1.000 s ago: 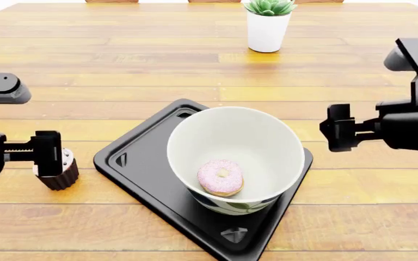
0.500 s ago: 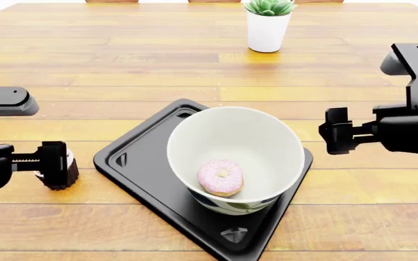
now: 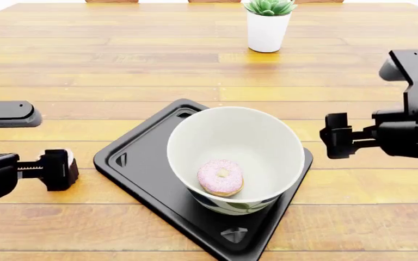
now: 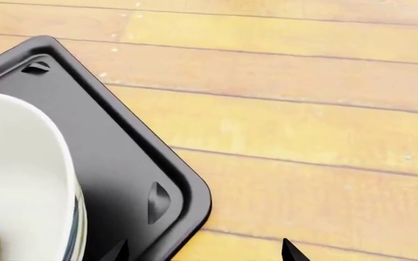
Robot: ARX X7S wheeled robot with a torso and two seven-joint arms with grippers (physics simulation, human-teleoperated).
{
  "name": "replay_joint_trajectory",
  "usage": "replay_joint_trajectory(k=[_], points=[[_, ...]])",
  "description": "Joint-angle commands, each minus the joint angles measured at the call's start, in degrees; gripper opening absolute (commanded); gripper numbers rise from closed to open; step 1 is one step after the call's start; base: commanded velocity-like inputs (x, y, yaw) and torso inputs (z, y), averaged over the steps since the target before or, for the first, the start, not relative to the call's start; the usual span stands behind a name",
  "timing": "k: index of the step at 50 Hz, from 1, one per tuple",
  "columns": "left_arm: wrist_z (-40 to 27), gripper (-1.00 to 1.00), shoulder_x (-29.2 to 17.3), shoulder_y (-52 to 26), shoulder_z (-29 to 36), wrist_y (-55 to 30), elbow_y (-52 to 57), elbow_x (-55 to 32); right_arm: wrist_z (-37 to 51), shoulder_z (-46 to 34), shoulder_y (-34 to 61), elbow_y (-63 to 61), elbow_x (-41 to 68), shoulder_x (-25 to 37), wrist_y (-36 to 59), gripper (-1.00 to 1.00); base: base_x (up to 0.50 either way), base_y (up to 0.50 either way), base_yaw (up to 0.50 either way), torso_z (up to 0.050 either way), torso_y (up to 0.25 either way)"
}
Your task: Pick up the bowl with donut and place it on the tray. Pick up the cupcake and place it on the tray.
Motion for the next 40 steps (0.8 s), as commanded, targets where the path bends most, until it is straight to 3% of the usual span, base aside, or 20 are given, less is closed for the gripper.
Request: replay_joint_trajectory(k=[1, 11, 38, 39, 40], points=[[6.6, 1.0, 0.2, 3.5, 0.1, 1.5, -1.0, 5.7, -0.2, -0.1, -0.6, -0.4, -0.6, 0.2, -0.3, 1.0, 0.0, 0.0, 0.0, 0.0, 0.0], [10.6, 1.0, 0.7, 3.7, 0.7, 0.5, 1.0, 7.6, -0.4, -0.1, -0.9, -0.8, -0.6, 0.3, -0.5, 1.0, 0.0, 0.0, 0.0, 0.0, 0.0], [13.3, 1.0, 3.4, 4.9, 2.5, 3.5, -0.7, 17.4, -1.8, -0.1, -2.6, -1.9, -1.8, 1.0, -1.6, 1.0, 0.0, 0.0, 0.0, 0.0, 0.0], [13.3, -1.0, 3.7, 5.0, 2.7, 3.6, -0.9, 17.9, -1.9, 0.0, -2.6, -2.0, -1.9, 1.1, -1.5, 1.0, 0.0, 0.0, 0.0, 0.0, 0.0], [13.5, -1.0, 3.9, 5.1, 3.0, 3.7, -0.9, 18.5, -2.0, 0.0, -2.6, -2.0, -2.0, 1.1, -1.5, 1.0, 0.0, 0.0, 0.0, 0.0, 0.0]])
